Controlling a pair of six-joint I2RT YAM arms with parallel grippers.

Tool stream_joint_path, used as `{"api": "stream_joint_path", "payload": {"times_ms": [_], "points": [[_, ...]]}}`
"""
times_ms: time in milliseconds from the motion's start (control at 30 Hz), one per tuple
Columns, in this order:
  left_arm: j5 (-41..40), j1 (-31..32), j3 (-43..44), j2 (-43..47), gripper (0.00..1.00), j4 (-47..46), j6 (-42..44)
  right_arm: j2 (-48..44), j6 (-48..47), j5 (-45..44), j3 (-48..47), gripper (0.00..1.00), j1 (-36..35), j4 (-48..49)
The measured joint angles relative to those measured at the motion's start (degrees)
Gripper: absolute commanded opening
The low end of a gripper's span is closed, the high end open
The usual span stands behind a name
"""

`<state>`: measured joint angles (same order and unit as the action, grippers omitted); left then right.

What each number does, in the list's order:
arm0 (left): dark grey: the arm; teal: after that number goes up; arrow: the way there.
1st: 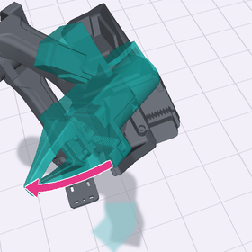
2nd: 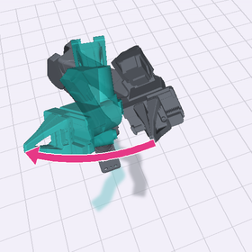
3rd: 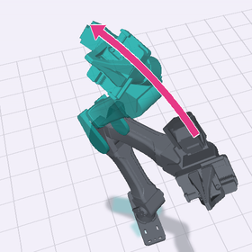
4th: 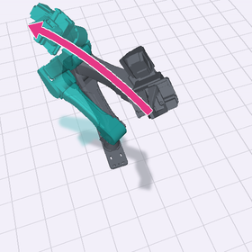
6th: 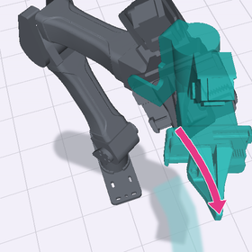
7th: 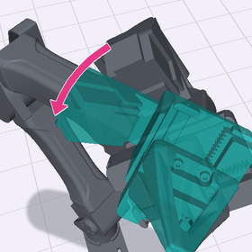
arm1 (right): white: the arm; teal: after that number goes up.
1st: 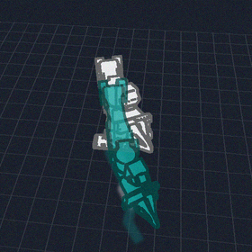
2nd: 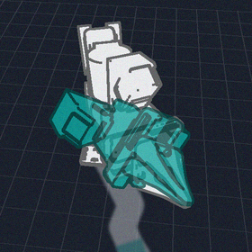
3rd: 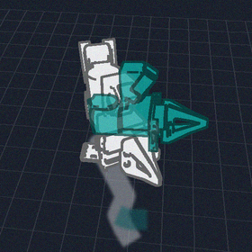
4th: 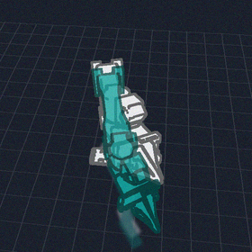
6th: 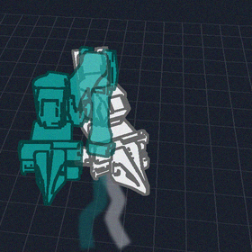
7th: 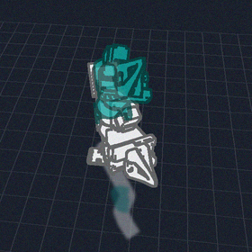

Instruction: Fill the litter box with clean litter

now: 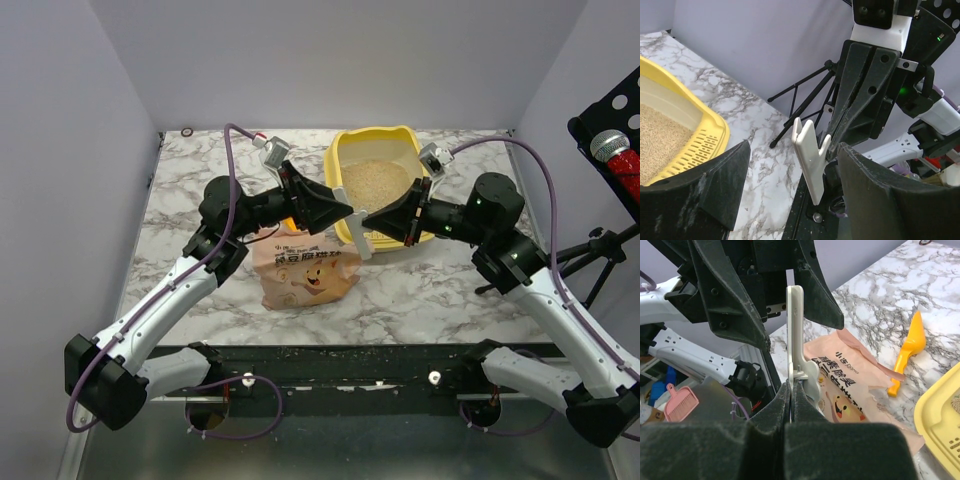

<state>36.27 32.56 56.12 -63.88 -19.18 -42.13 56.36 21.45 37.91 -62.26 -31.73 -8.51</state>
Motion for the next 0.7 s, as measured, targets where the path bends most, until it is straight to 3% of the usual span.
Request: {"api": "stream_joint_path", "payload": {"times_ms": [700], "points": [[0.90,-1.81,-5.11,1.90,0.38,-12.74,-2.80,1.88,2.60,-0.66,-0.15,0.00,-1.01,2.89]]}}
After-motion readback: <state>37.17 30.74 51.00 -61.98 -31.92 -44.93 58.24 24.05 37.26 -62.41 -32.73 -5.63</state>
